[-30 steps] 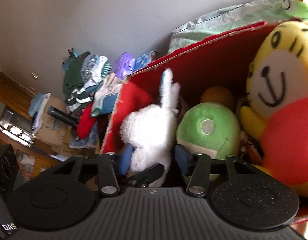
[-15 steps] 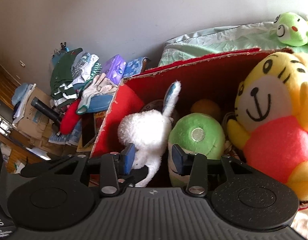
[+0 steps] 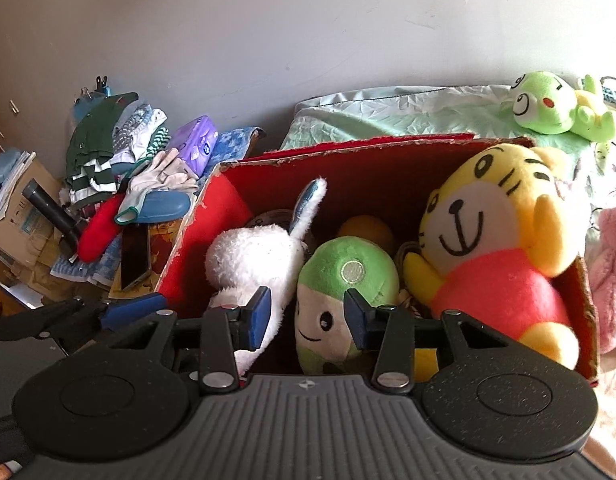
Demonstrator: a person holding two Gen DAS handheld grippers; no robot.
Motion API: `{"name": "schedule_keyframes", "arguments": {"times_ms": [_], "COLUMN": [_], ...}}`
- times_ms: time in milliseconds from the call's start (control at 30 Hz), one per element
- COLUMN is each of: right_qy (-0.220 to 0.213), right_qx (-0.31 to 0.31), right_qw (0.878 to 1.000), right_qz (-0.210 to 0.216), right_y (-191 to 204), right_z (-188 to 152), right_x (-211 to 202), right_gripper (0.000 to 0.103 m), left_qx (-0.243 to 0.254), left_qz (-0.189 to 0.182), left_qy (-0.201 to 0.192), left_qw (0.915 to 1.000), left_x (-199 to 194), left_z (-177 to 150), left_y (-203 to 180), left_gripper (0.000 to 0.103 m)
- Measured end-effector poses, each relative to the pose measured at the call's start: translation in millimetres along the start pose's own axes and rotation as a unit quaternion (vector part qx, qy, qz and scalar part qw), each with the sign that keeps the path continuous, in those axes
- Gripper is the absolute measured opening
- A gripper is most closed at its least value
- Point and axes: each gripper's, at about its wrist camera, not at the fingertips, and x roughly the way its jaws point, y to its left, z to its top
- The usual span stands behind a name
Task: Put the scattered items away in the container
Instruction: 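Lower the white bunny into the red box and open the right gripper, then withdraw the right gripper from the box and move to the pink teddy bear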
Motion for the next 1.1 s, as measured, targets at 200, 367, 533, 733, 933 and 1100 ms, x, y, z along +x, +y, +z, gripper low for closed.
{"name": "schedule_keyframes", "arguments": {"times_ms": [200,367,533,733,933,1100], "right_qy": [-0.013,-0.021,-0.024,-0.029,-0.039,-0.043], "right_qx": [-0.007,0.005,0.015,0.027,0.04,0.041], "right_qw": [1.0,1.0,0.999,0.999,0.998,0.997], "right_qz": [-0.012,-0.012,-0.018,-0.022,-0.031,-0.042], "right_y": [-0.7,-7.2,-10.9,-13.9,-19.3,-22.6], "right_z": [-4.2,-6.3,-8.9,-13.0,-18.3,-26.5], "right_x": [-12.4,-19.3,-26.2,-39.5,-53.0,-61.8], "right_gripper": [0.044,0.044,0.044,0.044,0.044,0.044], "left_qx": [0.006,0.01,0.003,-0.003,0.001,-0.004], "left_qz": [0.004,0.002,0.018,0.037,0.049,0.049], "left_qy": [-0.016,-0.031,-0.019,-0.001,-0.001,0.008], "left_qw": [0.9998,0.9995,0.9997,0.9993,0.9988,0.9988], "left_x": [-9.5,-17.6,-15.1,-15.3,-20.8,-21.9], "left_z": [0.1,2.7,5.6,5.7,3.0,-1.1], "left_y": [-10.0,-14.2,-15.7,-19.0,-28.1,-33.6], "left_gripper": [0.094,0.097,0.097,0.099,0.1,0.102]}}
